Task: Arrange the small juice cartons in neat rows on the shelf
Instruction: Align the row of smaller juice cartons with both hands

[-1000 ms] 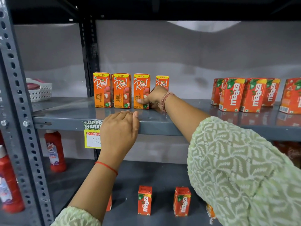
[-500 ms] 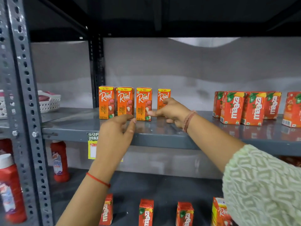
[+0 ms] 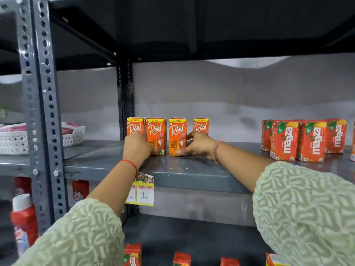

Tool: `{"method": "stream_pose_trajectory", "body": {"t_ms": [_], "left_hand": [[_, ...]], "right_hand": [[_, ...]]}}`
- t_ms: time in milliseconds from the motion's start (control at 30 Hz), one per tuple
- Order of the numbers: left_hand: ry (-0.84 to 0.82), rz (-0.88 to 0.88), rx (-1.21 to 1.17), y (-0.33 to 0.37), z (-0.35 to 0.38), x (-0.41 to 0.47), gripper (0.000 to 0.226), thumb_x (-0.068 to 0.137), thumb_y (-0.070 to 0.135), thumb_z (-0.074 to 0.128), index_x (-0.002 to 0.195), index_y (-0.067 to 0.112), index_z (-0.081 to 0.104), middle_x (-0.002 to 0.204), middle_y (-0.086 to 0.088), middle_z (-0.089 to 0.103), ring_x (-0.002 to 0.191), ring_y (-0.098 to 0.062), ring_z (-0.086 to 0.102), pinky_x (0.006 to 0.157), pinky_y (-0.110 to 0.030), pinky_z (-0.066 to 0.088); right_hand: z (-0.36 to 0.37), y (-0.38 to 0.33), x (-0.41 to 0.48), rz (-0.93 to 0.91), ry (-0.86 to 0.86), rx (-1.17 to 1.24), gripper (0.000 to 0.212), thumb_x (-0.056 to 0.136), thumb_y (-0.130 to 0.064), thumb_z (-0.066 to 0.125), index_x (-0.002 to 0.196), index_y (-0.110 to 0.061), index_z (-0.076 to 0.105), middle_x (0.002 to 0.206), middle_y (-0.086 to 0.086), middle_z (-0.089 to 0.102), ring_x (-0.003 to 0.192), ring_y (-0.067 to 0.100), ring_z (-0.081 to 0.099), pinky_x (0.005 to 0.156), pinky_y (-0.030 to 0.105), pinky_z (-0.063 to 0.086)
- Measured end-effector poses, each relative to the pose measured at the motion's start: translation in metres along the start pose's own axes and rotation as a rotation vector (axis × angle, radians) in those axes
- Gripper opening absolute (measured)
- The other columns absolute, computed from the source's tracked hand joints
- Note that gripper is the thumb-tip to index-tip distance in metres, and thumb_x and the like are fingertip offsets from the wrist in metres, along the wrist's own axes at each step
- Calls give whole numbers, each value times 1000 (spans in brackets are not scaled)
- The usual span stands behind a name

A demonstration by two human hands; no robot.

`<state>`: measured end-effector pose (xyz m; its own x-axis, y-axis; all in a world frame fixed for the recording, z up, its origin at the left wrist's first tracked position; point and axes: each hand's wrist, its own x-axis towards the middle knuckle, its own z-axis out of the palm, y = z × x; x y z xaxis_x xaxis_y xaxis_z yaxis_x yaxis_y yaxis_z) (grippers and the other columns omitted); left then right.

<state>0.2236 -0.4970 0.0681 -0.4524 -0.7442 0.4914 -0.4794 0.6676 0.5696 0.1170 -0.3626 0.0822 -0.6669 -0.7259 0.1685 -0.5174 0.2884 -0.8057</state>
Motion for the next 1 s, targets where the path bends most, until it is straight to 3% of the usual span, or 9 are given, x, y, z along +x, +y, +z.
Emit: {"method": "stream_pose_trajectory", "body": {"t_ms": [133, 367, 533, 700, 867, 1000], "left_hand": [[30, 13, -27, 1, 5, 1, 27, 88, 22, 65, 104, 1, 61, 105, -14, 67, 96, -28, 64, 71, -27, 49], [-3, 20, 15, 3, 3, 3, 35, 82, 24, 72, 109, 4, 62, 107, -14, 66, 98, -30, 64, 83, -37, 52], [-71, 60, 30, 7, 2, 1, 42, 81, 28, 71, 114, 5, 59, 110, -12, 65, 100, -27, 62, 83, -32, 50], [-121, 98, 13, 15, 1, -4, 38, 80, 30, 71, 105, 3, 62, 101, -13, 67, 84, -22, 61, 80, -31, 52], [-154, 149, 3, 17, 1, -4, 52, 78, 34, 72, 119, 5, 61, 116, -9, 65, 106, -23, 61, 85, -27, 48], [-178, 164, -19, 16, 3, -3, 44, 79, 31, 72, 113, 5, 65, 114, -8, 66, 104, -21, 60, 78, -22, 43]], "right_hand": [[5, 0, 6, -24, 67, -41, 60, 75, -15, 73, 129, -11, 47, 132, 10, 57, 122, 28, 54, 106, 44, 43], [-5, 7, 6, 49, 135, -42, 60, 75, -11, 72, 130, -11, 48, 133, 10, 56, 123, 31, 52, 106, 46, 42], [-22, 17, -1, 87, 180, -1, 58, 74, -6, 72, 128, -12, 51, 131, 9, 59, 121, 30, 54, 105, 45, 44], [-30, 23, -6, 106, 207, -7, 45, 79, -5, 68, 122, -8, 55, 129, 11, 60, 121, 29, 55, 106, 44, 43], [-28, 24, -7, 112, 207, -80, 49, 76, -11, 72, 122, -7, 55, 128, 12, 61, 119, 29, 56, 105, 43, 44], [-28, 24, -8, 140, 263, -140, 50, 77, -16, 72, 122, -4, 55, 126, 13, 61, 117, 29, 57, 103, 41, 46]]}}
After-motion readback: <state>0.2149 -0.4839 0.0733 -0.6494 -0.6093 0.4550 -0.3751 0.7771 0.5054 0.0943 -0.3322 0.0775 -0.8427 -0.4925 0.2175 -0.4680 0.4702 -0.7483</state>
